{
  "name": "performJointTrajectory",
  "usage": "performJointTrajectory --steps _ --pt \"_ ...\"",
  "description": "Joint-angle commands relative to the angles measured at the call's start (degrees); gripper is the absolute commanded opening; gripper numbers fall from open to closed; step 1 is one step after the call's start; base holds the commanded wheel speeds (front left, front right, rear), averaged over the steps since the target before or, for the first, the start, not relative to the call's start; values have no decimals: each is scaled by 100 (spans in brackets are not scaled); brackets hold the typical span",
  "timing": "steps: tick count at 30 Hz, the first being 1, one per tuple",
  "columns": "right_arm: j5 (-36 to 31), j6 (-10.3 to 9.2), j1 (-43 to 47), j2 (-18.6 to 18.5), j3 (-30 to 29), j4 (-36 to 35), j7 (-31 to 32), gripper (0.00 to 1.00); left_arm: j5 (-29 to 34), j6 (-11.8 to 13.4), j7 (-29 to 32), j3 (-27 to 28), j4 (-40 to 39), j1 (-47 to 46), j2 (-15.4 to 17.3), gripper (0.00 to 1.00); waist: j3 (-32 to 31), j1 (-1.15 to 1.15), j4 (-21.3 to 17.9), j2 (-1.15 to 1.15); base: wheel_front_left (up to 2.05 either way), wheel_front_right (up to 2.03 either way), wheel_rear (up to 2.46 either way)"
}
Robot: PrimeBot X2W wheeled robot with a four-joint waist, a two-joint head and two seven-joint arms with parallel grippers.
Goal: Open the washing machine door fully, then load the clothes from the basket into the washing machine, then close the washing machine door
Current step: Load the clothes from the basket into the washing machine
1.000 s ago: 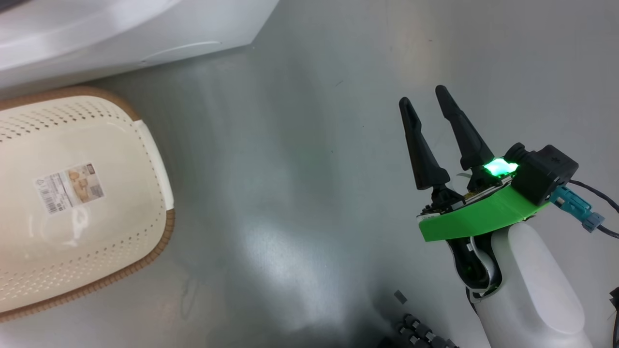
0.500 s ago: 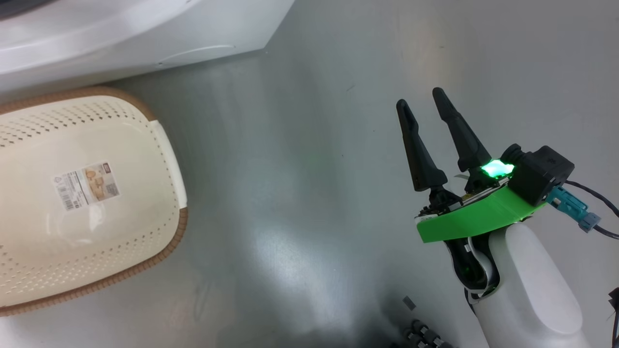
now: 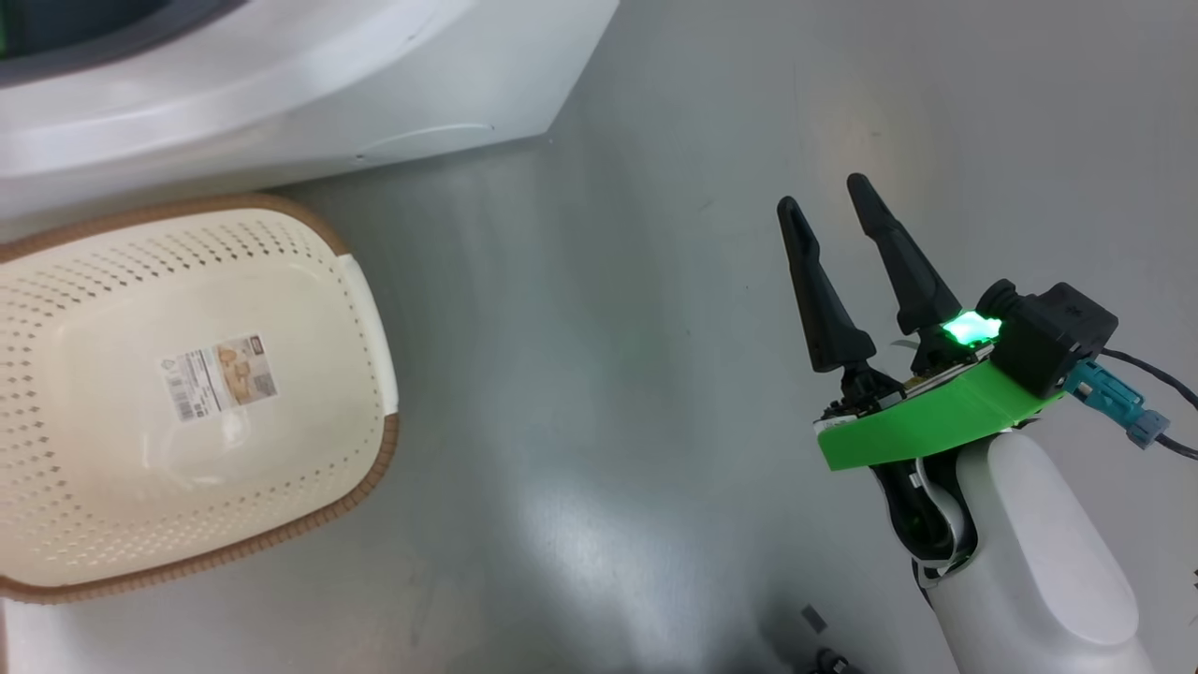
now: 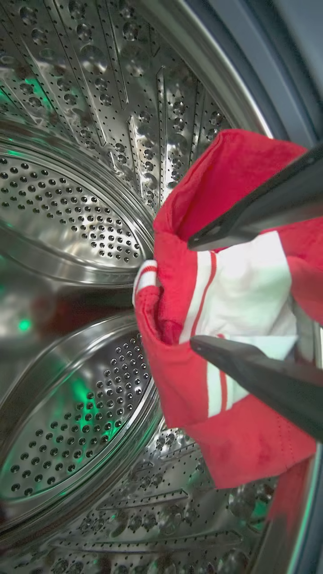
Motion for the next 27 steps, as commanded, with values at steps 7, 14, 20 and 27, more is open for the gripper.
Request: performJointTrajectory --steps 7,14,20,27 --pt "2 9 133 -68 128 -48 -26 100 -94 -70 -29 57 -175 378 159 100 -294 0 126 0 0 0 0" --pt "23 9 150 -108 123 -21 -26 100 -164 -98 -29 80 -325 678 165 100 -466 0 198 0 0 0 0" --pt "46 9 191 -154 110 4 -26 100 -244 -111 -29 164 -734 1147 112 100 -669 0 320 0 0 0 0" --pt "68 9 220 -240 117 46 -26 100 -273 -116 -29 296 -1350 1879 11 100 -940 0 484 0 0 0 0"
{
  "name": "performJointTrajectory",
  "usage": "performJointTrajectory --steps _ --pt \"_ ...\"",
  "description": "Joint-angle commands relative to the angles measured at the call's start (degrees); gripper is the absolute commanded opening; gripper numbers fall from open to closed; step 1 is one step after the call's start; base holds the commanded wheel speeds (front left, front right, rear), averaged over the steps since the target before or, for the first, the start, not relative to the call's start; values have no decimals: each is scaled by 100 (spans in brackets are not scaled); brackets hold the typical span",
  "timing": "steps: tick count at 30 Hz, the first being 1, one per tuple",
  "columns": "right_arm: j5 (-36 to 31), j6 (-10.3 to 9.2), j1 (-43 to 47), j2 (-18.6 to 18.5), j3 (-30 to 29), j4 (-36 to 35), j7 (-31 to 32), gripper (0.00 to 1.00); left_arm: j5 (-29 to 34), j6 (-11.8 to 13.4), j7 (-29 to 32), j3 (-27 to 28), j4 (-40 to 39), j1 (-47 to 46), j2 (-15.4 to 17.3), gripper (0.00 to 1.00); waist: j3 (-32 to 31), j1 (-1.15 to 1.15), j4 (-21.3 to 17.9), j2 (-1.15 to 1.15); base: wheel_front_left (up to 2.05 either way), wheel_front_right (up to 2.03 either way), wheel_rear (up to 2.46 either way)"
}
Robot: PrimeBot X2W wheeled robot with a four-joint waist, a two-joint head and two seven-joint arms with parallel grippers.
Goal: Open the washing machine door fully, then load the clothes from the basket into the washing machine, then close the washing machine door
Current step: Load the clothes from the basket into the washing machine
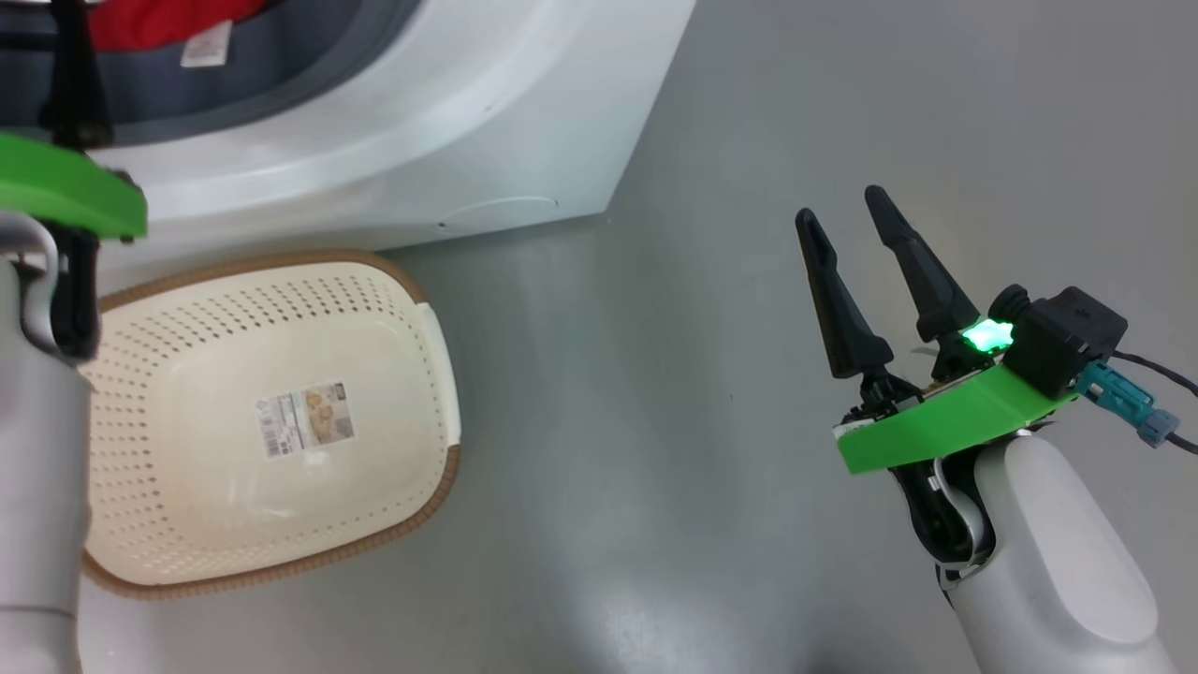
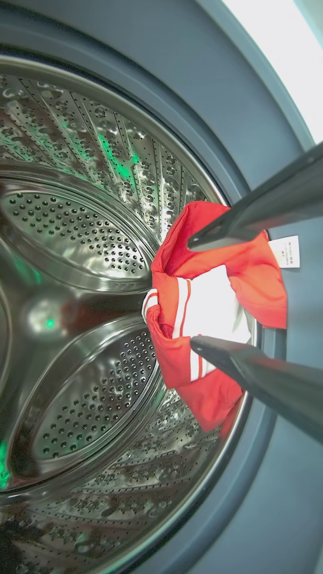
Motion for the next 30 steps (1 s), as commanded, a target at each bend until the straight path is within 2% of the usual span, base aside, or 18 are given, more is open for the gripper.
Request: performJointTrajectory --steps 1,11,30 --pt "53 9 204 -23 112 -104 -26 100 -52 -14 -29 166 -247 169 235 100 -142 0 108 0 0 0 0" --pt "124 9 328 -179 124 2 -26 100 -40 -15 -29 518 -1082 1299 85 100 -655 0 333 0 0 0 0" --pt "286 9 716 -444 147 183 -26 100 206 -12 -29 1123 -2599 3486 -446 100 -1518 0 734 0 0 0 0"
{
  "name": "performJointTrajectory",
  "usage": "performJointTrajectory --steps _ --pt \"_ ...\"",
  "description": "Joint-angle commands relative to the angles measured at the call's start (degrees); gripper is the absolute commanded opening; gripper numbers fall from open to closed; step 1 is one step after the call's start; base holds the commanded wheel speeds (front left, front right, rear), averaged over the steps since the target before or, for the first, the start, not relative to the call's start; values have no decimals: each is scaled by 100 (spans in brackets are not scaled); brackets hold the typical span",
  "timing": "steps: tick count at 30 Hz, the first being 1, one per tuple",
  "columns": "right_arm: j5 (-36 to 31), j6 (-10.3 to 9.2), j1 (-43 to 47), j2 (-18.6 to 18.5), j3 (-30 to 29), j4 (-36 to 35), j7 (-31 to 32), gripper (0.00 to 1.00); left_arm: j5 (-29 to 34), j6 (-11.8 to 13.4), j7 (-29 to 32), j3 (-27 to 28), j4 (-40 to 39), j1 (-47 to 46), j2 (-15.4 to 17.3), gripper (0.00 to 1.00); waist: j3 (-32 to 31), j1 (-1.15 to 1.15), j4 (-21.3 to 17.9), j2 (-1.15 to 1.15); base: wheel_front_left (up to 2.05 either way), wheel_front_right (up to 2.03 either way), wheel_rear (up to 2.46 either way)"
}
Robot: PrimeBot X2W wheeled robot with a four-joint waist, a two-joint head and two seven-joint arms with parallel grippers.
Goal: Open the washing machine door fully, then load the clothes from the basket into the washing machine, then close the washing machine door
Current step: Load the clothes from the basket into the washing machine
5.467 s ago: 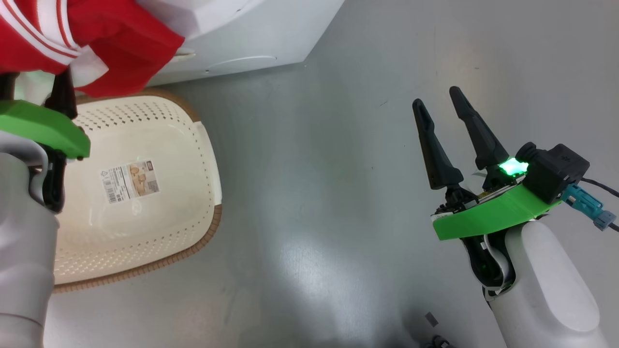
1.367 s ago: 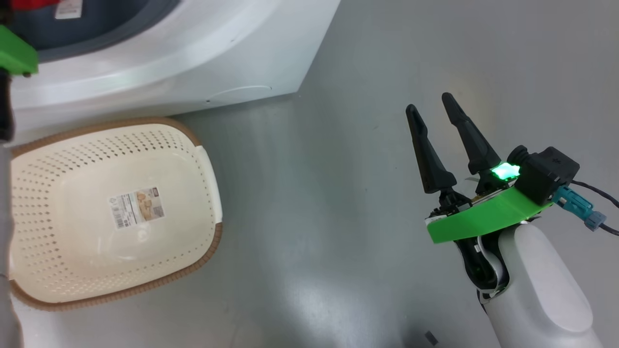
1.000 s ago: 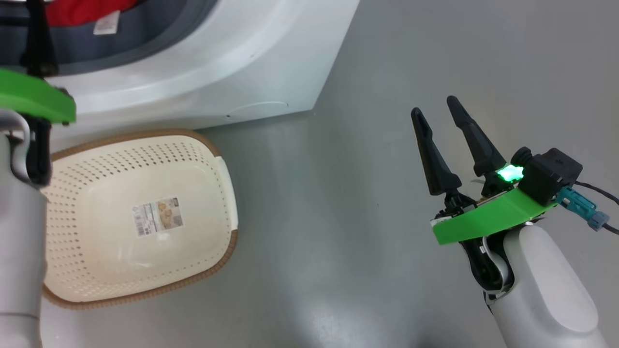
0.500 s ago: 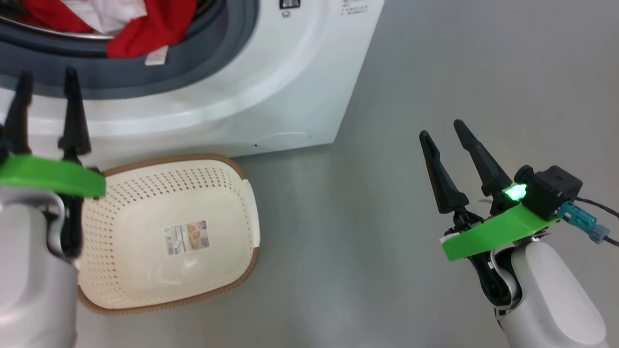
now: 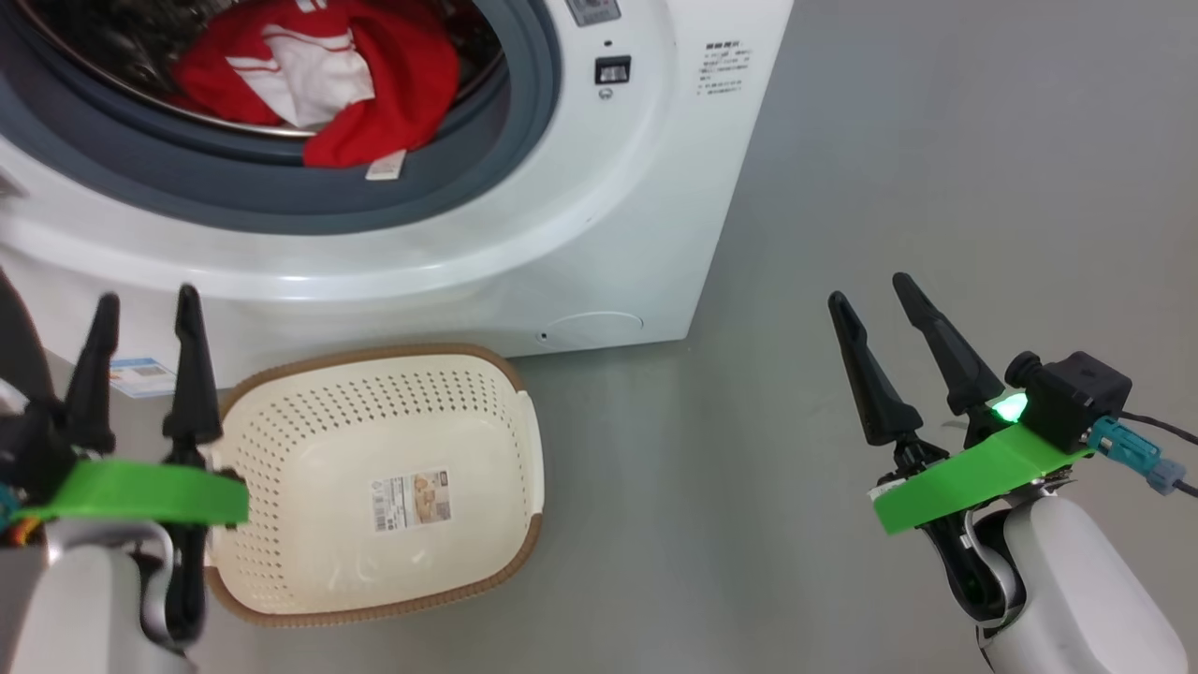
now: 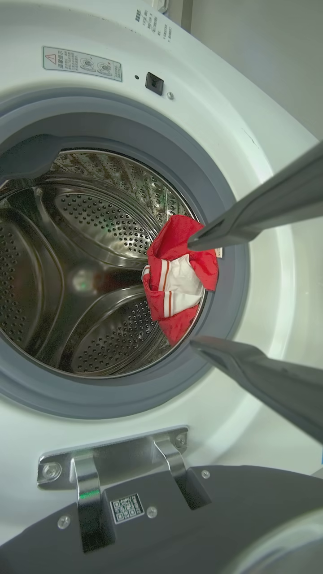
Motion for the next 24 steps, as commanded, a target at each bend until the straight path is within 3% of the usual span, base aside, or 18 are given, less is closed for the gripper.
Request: performJointTrajectory --steps 1,24 --pt "87 9 166 -30 130 -111 -26 100 69 -12 -29 202 -187 64 142 100 -128 0 83 0 0 0 0" --pt "233 9 625 -206 142 0 -26 100 236 100 -29 551 -1353 1768 -245 100 -763 0 139 0 0 0 0"
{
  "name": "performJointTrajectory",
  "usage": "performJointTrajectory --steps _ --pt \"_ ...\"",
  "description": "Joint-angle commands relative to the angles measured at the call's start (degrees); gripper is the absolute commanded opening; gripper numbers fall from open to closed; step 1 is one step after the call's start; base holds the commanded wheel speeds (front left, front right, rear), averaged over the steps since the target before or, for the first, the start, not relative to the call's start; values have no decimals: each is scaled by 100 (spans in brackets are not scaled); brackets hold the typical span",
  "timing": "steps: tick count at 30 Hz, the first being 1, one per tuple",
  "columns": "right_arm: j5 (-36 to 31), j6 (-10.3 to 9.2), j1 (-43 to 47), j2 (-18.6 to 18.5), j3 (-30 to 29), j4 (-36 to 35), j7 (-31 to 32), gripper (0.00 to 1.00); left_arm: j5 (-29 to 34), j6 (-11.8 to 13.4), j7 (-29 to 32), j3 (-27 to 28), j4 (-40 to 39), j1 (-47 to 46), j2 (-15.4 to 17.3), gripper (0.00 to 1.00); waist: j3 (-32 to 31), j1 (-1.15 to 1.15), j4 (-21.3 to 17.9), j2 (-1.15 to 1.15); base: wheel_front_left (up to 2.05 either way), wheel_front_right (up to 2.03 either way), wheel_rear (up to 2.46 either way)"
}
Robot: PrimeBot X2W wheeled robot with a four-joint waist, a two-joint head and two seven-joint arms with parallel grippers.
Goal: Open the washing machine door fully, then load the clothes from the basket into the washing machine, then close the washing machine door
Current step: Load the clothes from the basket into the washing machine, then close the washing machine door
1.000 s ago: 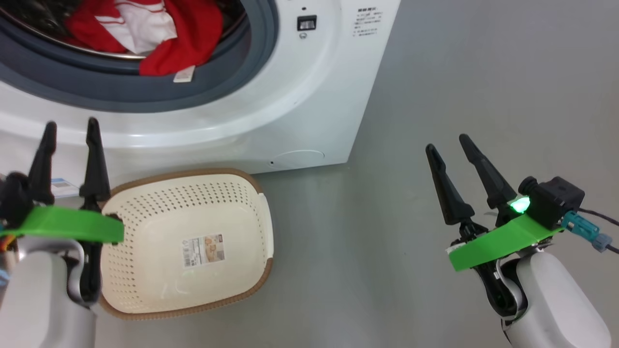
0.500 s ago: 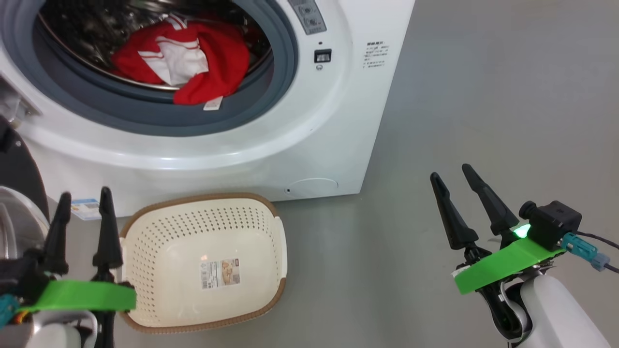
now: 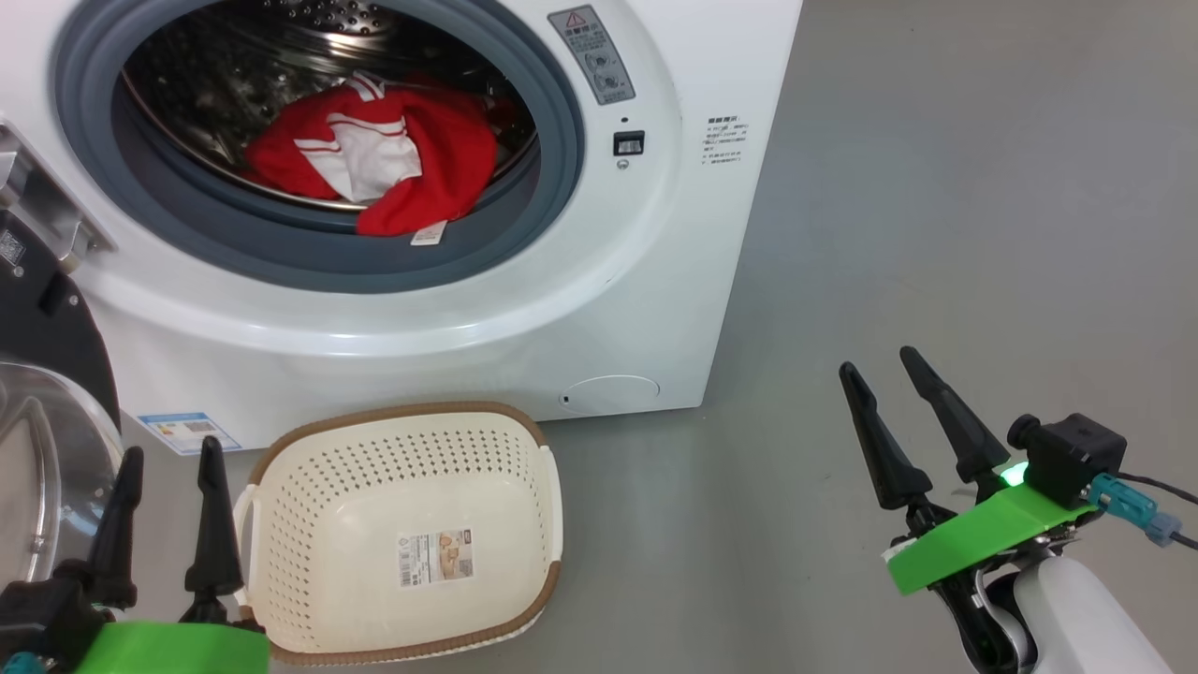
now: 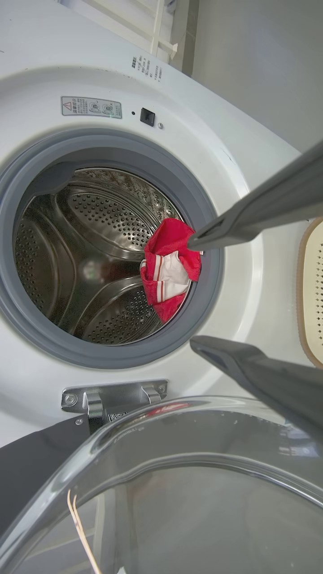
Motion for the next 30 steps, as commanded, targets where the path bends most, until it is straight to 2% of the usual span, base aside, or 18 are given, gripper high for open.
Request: performJointTrajectory --steps 1,30 --pt "62 9 115 -63 94 -112 -26 100 56 45 -29 223 -197 4 88 100 -9 0 1 0 0 0 0" --pt "-140 9 111 -63 -44 -114 -26 100 94 27 -29 281 -232 -15 66 100 -37 0 13 0 0 0 0"
